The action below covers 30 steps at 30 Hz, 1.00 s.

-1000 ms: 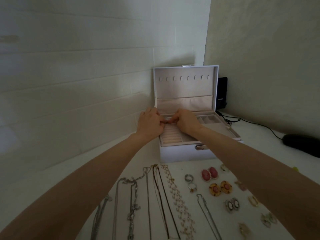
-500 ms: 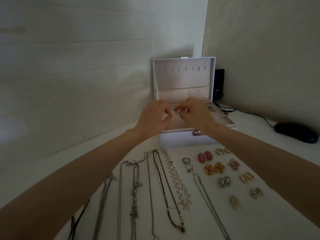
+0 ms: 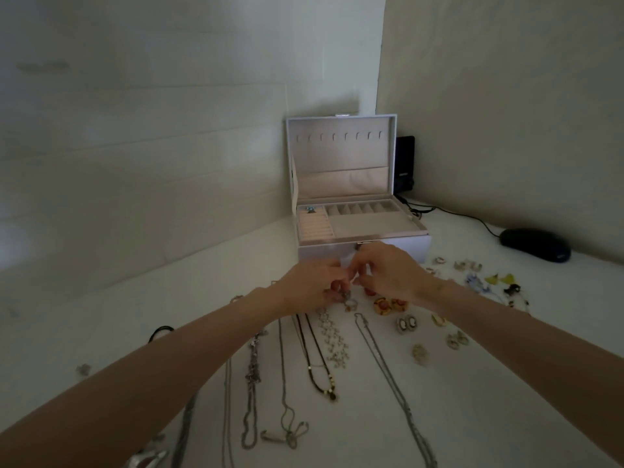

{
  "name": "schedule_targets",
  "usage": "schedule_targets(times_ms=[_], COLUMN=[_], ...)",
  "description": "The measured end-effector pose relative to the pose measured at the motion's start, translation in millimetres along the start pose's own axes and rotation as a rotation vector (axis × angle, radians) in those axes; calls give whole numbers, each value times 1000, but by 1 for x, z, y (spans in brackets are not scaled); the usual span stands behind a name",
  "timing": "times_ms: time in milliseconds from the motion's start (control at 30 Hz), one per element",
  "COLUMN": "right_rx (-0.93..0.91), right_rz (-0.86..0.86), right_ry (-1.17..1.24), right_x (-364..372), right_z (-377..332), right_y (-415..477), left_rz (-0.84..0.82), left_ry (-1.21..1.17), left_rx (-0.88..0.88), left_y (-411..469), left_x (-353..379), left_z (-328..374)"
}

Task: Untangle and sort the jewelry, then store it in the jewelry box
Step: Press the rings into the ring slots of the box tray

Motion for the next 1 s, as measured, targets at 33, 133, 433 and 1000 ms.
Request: schedule_targets(times_ms=[33, 133, 433, 1000], right_rx=[5, 19, 1, 196], right_rz=[-18, -66, 220, 382], right_ry=[12, 47, 433, 385], right_x=[-1, -1, -12, -10], right_z=[1, 1, -7, 7], right_y=[-2, -5, 36, 129], left_rz=[5, 30, 301, 502], left_ry=[-4, -25, -507, -566], left_rx=[-8, -28, -151, -371], left_y=[0, 1, 19, 76], left_x=[2, 4, -39, -59], left_z=[0, -5, -31, -76])
Point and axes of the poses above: each hand's wrist, its own y-axis towards the middle knuckle, its own x-axis out of the palm, z = x × y, the point moved 1 cm from there along y, towards the middle knuckle, and after that the axes turned 1 degree about -x, right-handed, at the moved point
